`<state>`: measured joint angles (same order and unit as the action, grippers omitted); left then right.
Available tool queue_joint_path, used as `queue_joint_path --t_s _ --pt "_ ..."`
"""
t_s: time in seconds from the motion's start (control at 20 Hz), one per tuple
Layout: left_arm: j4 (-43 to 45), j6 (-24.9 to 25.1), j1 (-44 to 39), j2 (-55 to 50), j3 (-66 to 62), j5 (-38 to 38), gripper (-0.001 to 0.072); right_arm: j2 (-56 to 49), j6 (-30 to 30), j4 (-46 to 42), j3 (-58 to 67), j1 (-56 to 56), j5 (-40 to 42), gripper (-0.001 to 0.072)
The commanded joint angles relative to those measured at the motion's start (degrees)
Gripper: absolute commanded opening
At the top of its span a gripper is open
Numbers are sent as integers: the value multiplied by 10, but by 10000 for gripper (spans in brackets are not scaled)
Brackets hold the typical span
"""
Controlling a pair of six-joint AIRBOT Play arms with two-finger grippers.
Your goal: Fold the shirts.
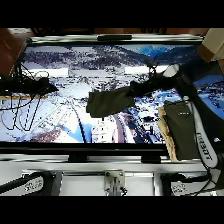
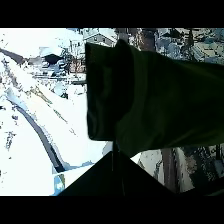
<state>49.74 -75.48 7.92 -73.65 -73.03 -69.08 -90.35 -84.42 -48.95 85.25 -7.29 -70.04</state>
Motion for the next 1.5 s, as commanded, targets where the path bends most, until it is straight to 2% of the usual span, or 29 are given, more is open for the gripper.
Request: queue_joint_path --t_s 0.0,0.2,0.5,0.6,0.75,0.9,1.0,1.2,1.45 --pt "0 1 -17 0 0 0 32 81 -37 -46 52 76 -27 65" --pt "0 13 -38 0 0 0 32 143 -68 -95 52 194 -68 65" --pt "-2 13 -49 0 0 -1 32 169 -71 -146 52 348 -160 65" --pt "-2 13 -52 0 0 -2 32 170 -62 -157 52 378 -215 65" --pt "-2 16 -58 0 0 -1 32 179 -60 -238 52 393 -291 65" --pt "-2 21 -65 0 0 1 32 195 -51 -256 52 393 -365 65" --pt "-2 24 -71 0 0 2 32 216 -59 -282 43 393 -367 65" --pt "-2 28 -80 0 0 5 32 286 -54 -343 -47 393 -367 65" --pt "-2 28 -80 0 0 5 32 371 -40 -402 -272 393 -351 65"
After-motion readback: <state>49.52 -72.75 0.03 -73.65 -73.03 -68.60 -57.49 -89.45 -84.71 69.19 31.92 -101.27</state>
